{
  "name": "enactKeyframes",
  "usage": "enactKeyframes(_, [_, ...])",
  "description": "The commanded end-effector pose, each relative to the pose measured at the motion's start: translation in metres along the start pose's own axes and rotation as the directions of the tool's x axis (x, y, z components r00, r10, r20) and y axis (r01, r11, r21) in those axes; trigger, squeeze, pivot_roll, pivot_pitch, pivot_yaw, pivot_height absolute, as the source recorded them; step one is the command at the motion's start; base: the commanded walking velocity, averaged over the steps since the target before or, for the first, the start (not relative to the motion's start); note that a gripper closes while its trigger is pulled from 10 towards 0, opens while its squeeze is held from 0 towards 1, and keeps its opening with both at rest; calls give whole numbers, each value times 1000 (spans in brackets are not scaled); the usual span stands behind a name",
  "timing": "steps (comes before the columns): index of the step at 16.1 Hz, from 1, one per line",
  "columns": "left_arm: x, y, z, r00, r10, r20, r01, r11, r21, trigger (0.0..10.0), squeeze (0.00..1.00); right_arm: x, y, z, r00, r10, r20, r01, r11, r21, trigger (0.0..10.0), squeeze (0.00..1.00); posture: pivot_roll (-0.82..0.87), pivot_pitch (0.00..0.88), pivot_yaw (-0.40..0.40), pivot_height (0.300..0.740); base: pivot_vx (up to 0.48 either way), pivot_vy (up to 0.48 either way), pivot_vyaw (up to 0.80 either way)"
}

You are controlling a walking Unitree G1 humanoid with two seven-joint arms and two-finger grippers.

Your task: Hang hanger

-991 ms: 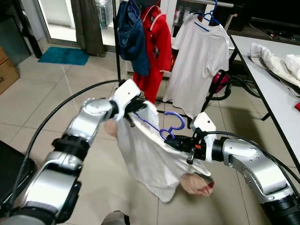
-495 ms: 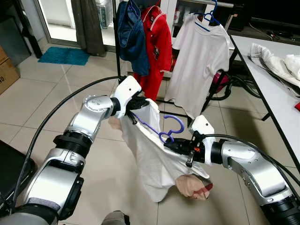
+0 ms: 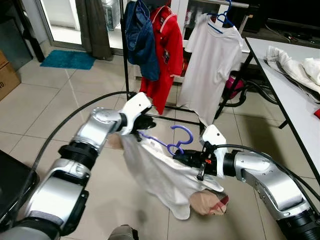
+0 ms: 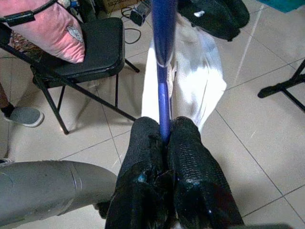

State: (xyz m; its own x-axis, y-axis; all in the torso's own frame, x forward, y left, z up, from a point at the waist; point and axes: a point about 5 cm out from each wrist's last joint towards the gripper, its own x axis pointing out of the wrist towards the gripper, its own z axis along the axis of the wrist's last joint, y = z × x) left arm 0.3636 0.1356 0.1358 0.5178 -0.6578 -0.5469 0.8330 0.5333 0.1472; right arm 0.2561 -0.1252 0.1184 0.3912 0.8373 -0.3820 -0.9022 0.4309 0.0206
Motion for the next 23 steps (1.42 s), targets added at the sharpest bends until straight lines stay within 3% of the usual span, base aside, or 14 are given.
enactKeyframes(1, [-2, 1, -3, 1000, -15, -9, 15, 999, -42, 10000, 1000, -2, 0, 10, 999, 17, 31, -16, 1000, -27, 10000, 0, 39, 0, -58, 740, 0, 0, 0])
enactKeyframes(4, [-17, 13, 0, 999, -8, 42, 13, 993, -114, 10000, 1000, -2, -2, 9, 1000, 11, 28, -11, 1000, -28, 10000, 0, 43, 0, -60, 740, 0, 0, 0])
enactKeyframes(8, [-44, 37, 14, 984, 62, 165, -38, 989, -144, 10000, 1000, -1, -11, 7, 998, -59, 0, 59, 998, -26, 10000, 0, 51, 0, -66, 740, 0, 0, 0])
enactKeyframes(13, [-57, 40, 31, 952, 41, 304, -32, 999, -32, 10000, 1000, 1, -19, 6, 990, -136, -32, 135, 990, -31, 10000, 0, 53, 0, -68, 740, 0, 0, 0])
enactKeyframes(14, [-65, 41, 31, 950, 57, 307, -60, 998, -2, 10000, 0, 0, -27, 8, 975, -219, -32, 218, 975, -34, 10000, 0, 50, 0, -57, 740, 0, 0, 0])
enactKeyframes(17, [-81, 46, 19, 931, 221, 290, -229, 973, -6, 10000, 0, -3, -43, 12, 917, -398, -14, 397, 917, -26, 10000, 0, 57, 0, -60, 740, 0, 0, 0])
enactKeyframes(18, [-79, 34, 11, 909, 274, 315, -265, 962, -73, 10000, 0, 1, -43, 14, 903, -429, 24, 429, 903, 6, 10000, 0, 68, 0, -68, 740, 0, 0, 0])
enactKeyframes(20, [-74, 24, 3, 896, 307, 321, -283, 951, -122, 10000, 0, 4, -43, 15, 894, -446, 41, 445, 895, 28, 10000, 0, 73, 0, -72, 740, 0, 0, 0])
enactKeyframes(21, [-70, 20, -1, 876, 356, 327, -321, 934, -157, 10000, 0, 6, -44, 16, 887, -460, 45, 459, 888, 32, 10000, 0, 73, 0, -72, 740, 0, 0, 0])
enactKeyframes(22, [-60, 10, -10, 821, 475, 316, -419, 878, -231, 10000, 0, 10, -46, 17, 867, -495, 53, 493, 869, 47, 10000, 0, 74, 0, -76, 740, 0, 0, 0])
enactKeyframes(23, [-51, 0, -15, 790, 532, 303, -463, 843, -273, 10000, 0, 13, -46, 17, 863, -502, 62, 498, 865, 65, 10000, 0, 74, 0, -78, 740, 0, 0, 0])
